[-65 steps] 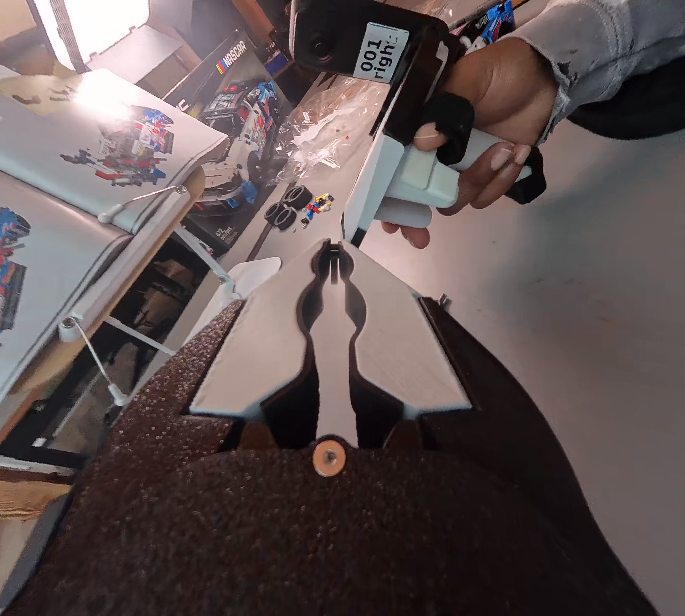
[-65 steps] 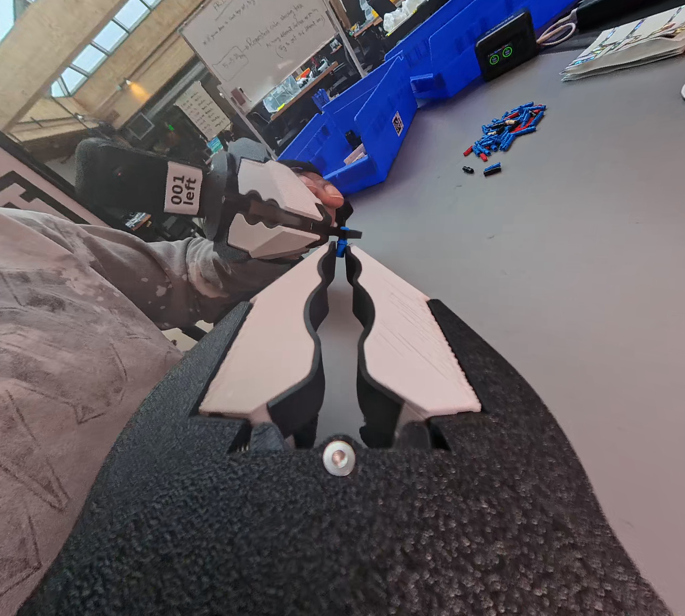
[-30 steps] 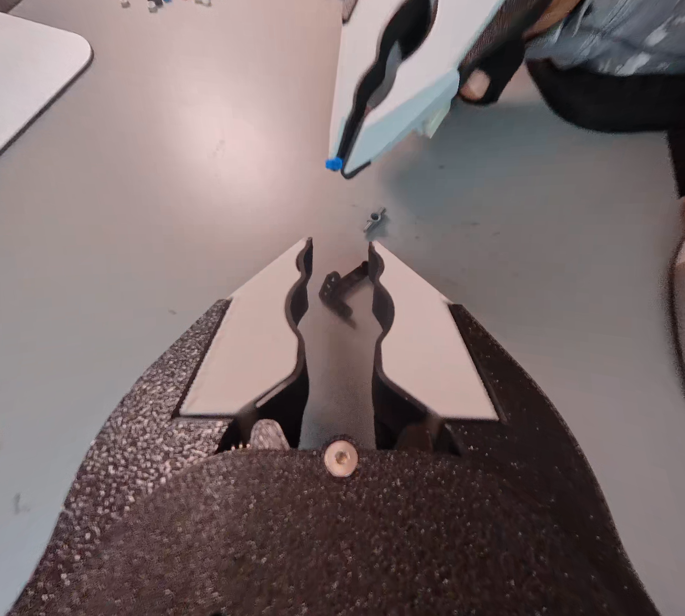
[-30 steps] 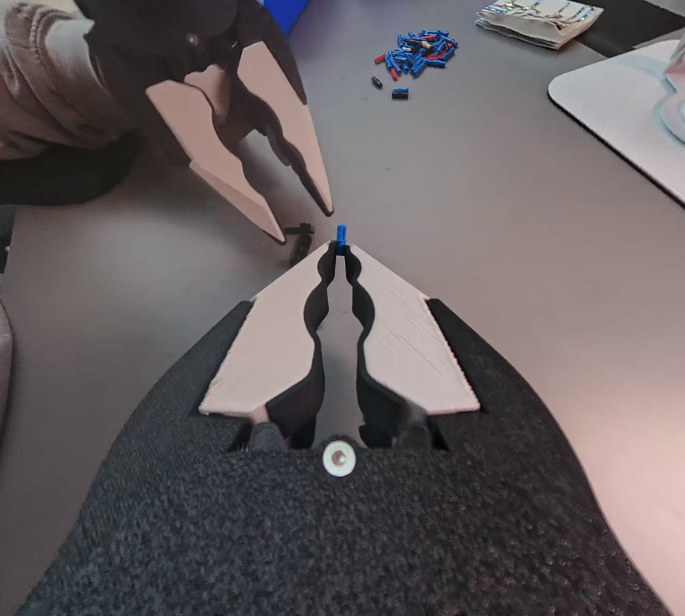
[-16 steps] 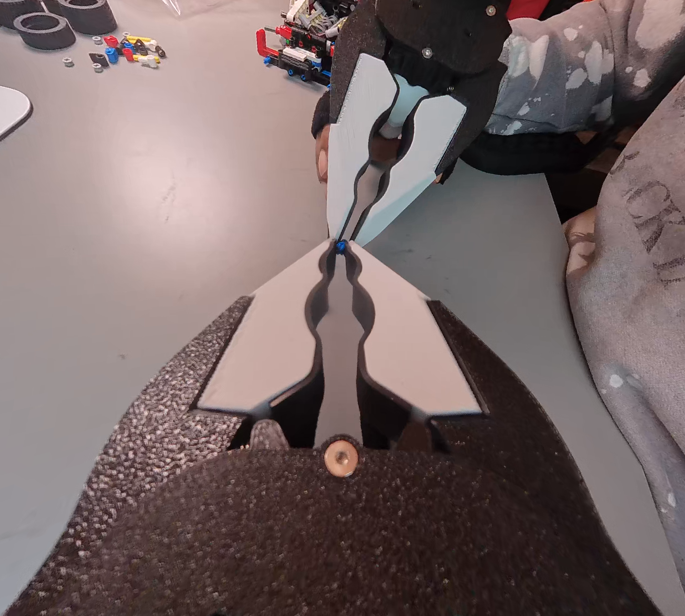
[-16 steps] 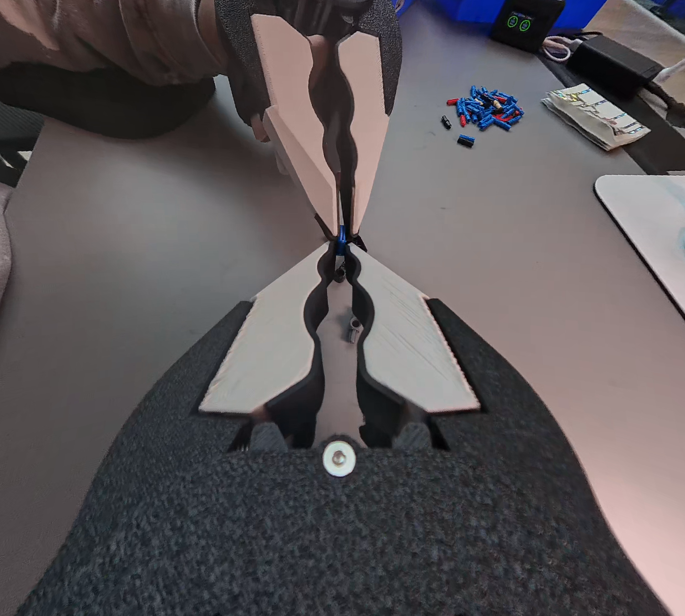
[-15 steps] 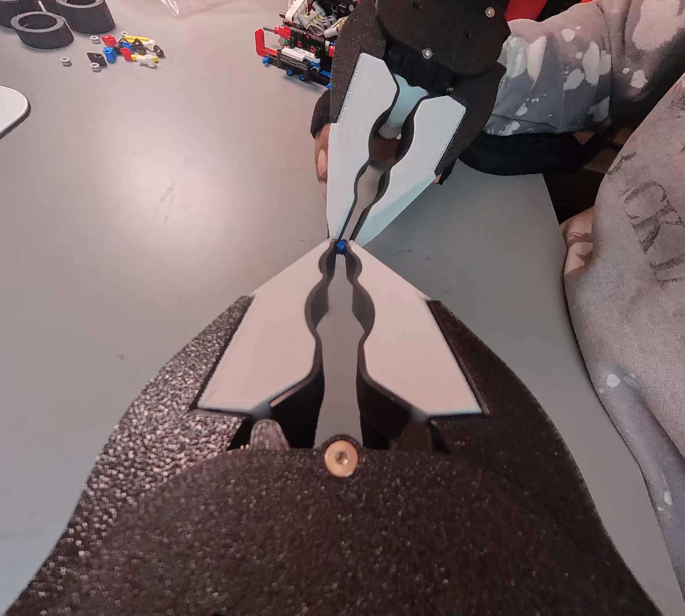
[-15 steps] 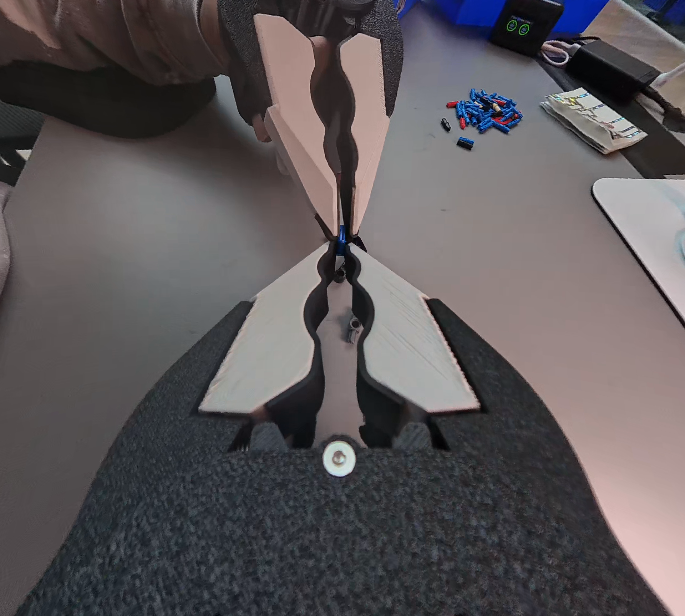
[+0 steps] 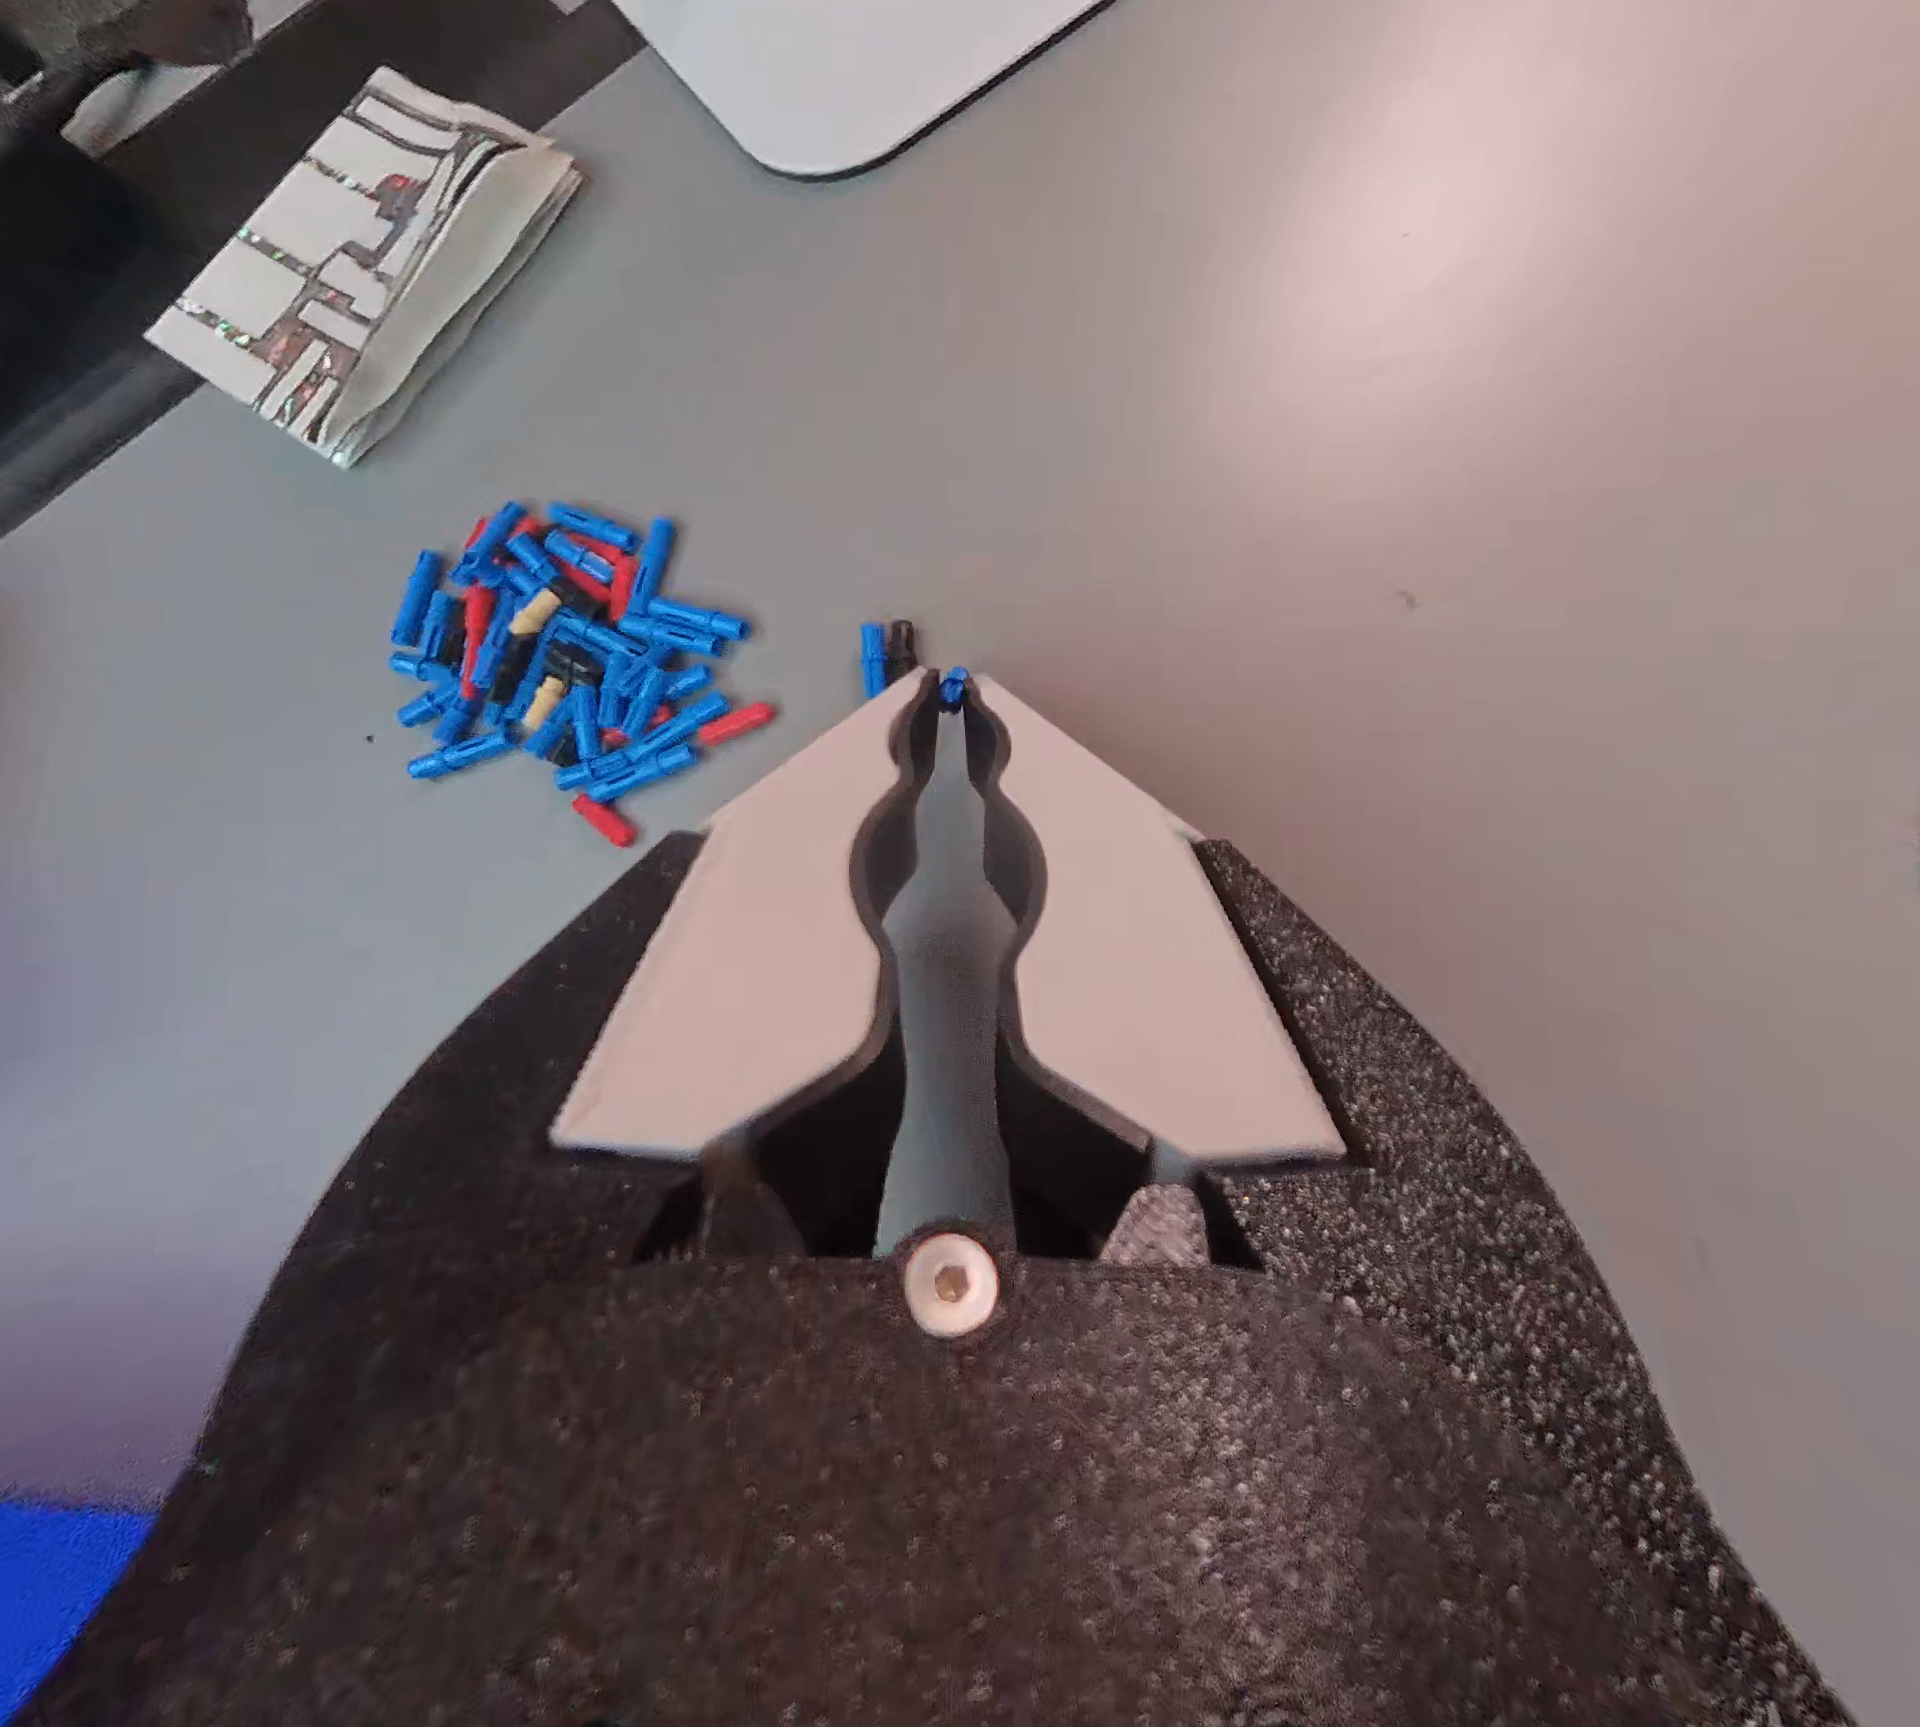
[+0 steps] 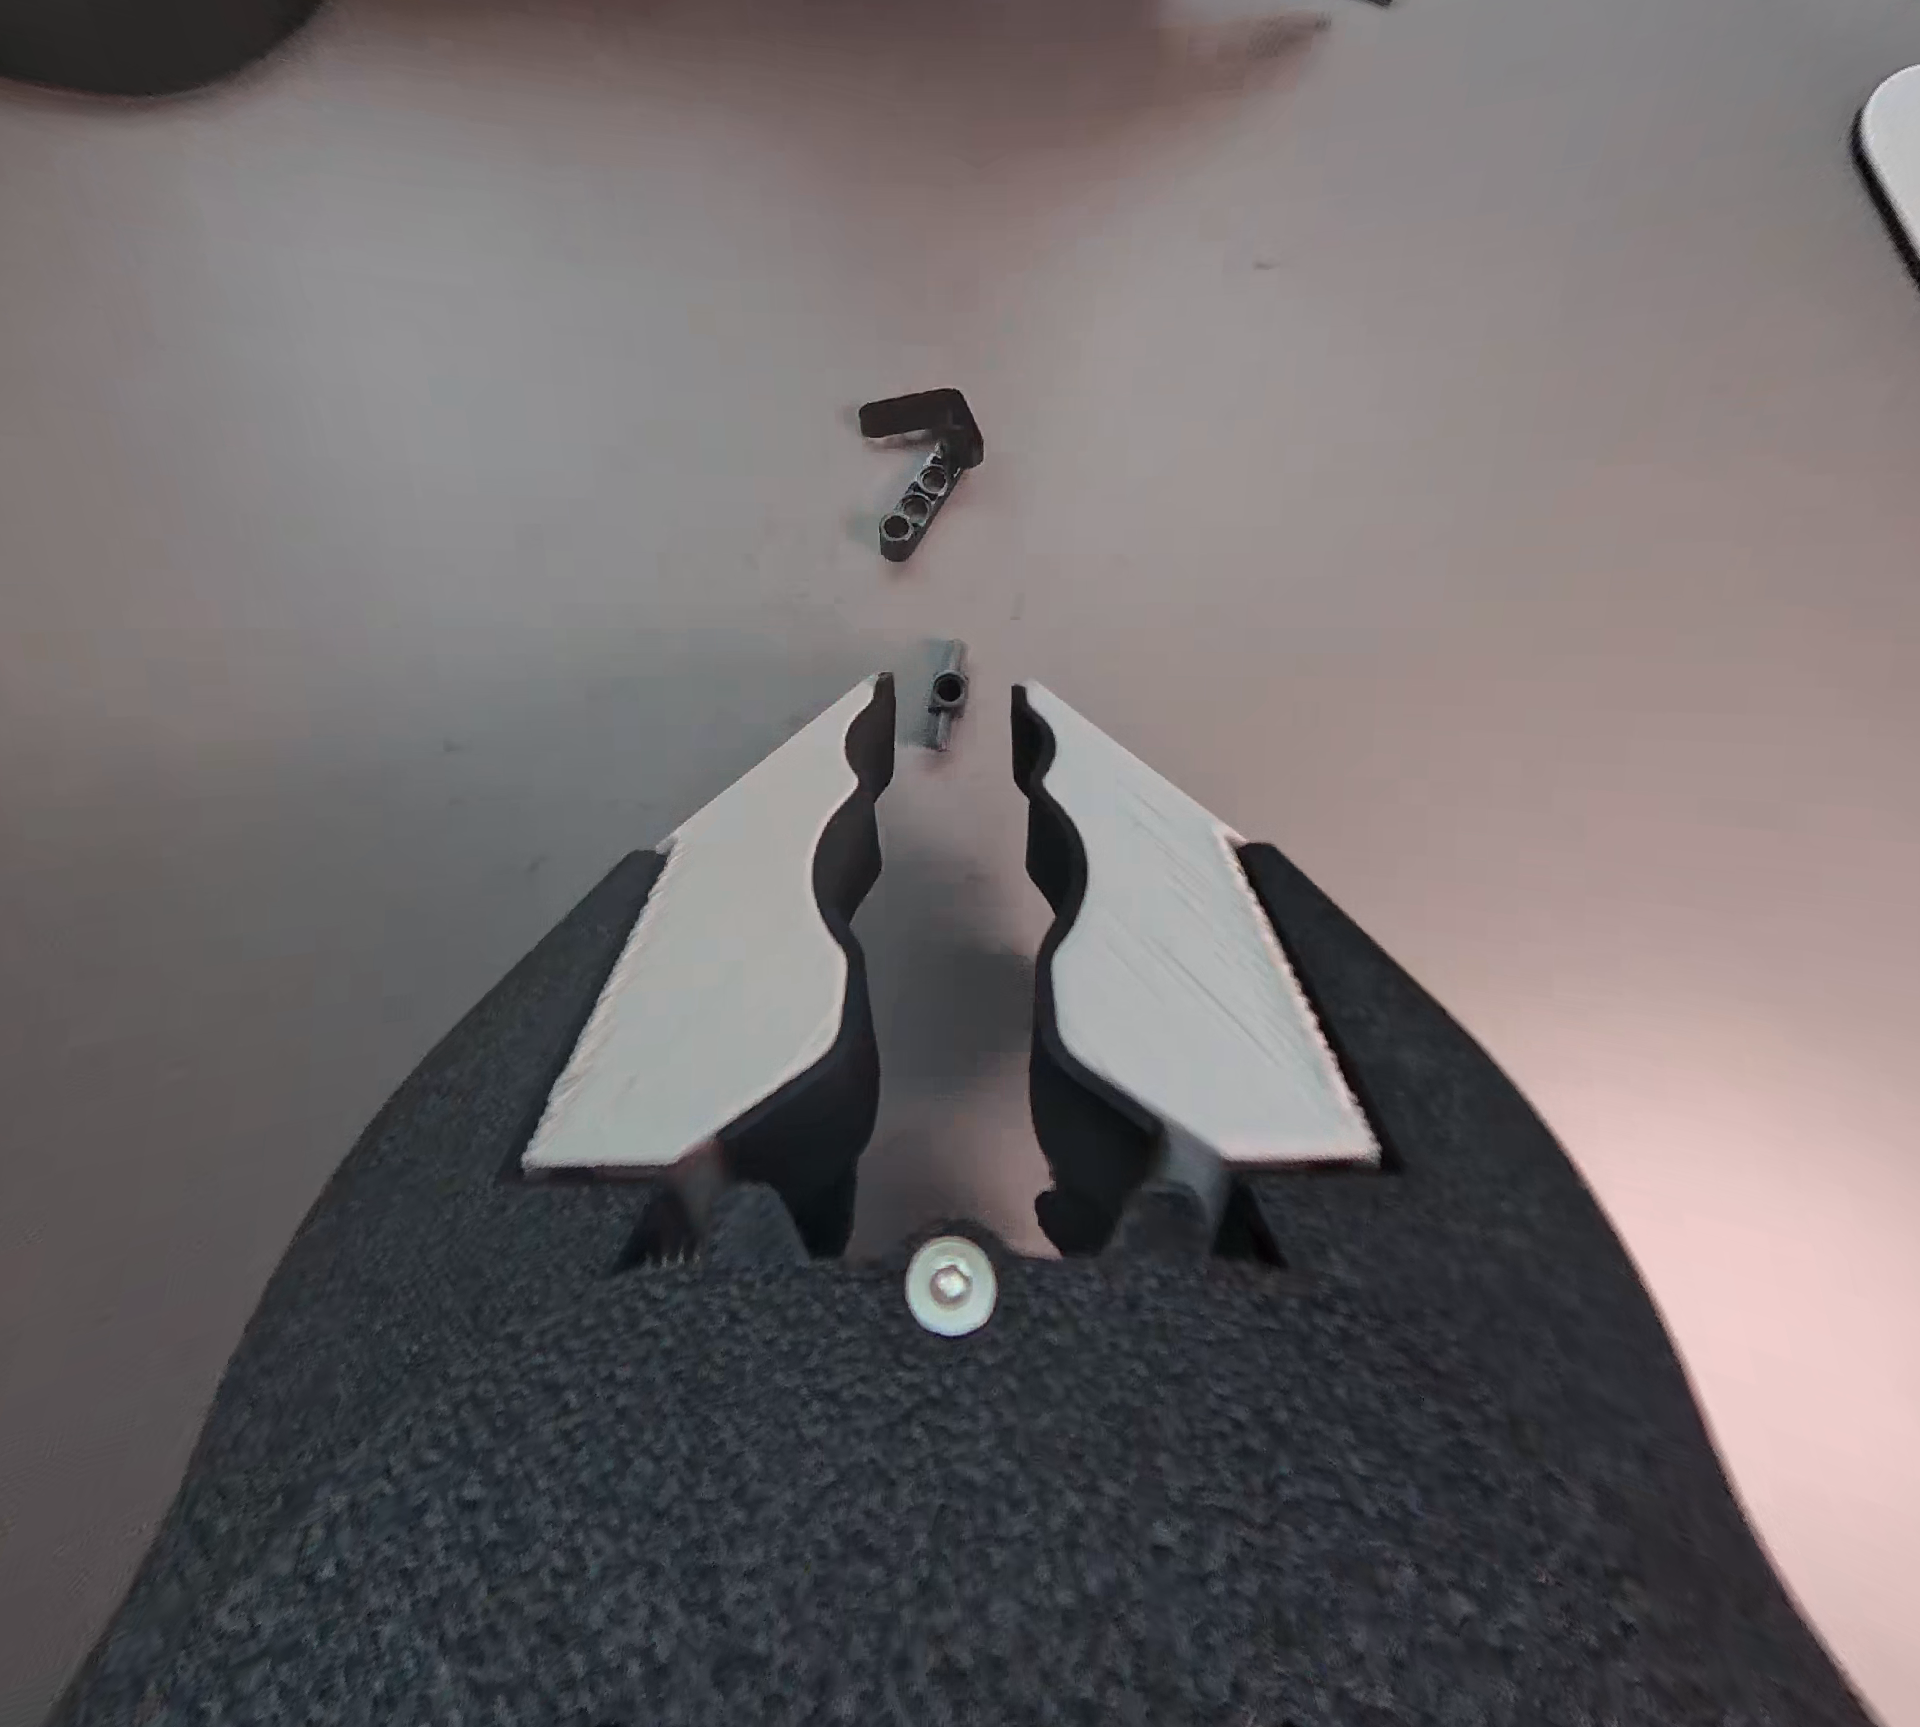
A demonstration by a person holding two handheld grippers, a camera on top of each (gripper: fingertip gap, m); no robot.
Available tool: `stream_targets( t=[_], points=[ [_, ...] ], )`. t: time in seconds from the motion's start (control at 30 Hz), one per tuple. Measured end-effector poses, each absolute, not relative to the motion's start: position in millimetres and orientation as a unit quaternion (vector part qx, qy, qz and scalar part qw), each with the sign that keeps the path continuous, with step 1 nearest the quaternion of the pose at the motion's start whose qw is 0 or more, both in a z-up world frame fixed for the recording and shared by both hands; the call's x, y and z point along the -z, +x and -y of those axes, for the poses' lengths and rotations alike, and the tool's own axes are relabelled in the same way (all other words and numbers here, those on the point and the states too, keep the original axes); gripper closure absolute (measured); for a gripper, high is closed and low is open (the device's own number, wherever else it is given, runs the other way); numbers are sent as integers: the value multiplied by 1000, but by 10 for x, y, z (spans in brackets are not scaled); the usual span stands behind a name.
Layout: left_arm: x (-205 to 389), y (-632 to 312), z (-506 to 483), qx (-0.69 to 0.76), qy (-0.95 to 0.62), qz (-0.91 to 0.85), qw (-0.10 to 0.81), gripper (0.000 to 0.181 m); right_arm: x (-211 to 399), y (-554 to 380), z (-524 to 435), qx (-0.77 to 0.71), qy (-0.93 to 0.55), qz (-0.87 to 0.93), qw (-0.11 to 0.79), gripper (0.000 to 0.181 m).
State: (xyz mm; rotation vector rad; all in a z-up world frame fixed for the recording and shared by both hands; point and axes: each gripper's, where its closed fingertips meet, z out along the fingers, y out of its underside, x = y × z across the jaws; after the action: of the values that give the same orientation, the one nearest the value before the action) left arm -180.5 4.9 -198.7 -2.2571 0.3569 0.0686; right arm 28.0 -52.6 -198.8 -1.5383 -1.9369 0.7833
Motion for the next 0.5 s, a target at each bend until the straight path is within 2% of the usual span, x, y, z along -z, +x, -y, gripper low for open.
stream_targets(
  t=[0.1, 0.2, 0.3, 0.4, 0.5],
  points=[
    [1945, -1826, -89, -42, -892, -135, 429, 163, 2062, 285, 519, -272, -572, 727, 267, 162],
    [1788, -1643, -90, -10, -874, -152, 461, 156, 2066, 268, 531, -268, -564, 732, 273, 173],
    [1664, -1165, 30, 112, -849, -196, 479, 156, 1984, 217, 519, -269, -543, 733, 307, 175],
    [1519, -527, 340, 282, -808, -255, 450, 156, 1687, 112, 558, -293, -487, 725, 390, 175],
    [1390, -110, 586, 367, -770, -298, 428, 158, 1454, 61, 633, -305, -439, 715, 450, 175]
  ],
)
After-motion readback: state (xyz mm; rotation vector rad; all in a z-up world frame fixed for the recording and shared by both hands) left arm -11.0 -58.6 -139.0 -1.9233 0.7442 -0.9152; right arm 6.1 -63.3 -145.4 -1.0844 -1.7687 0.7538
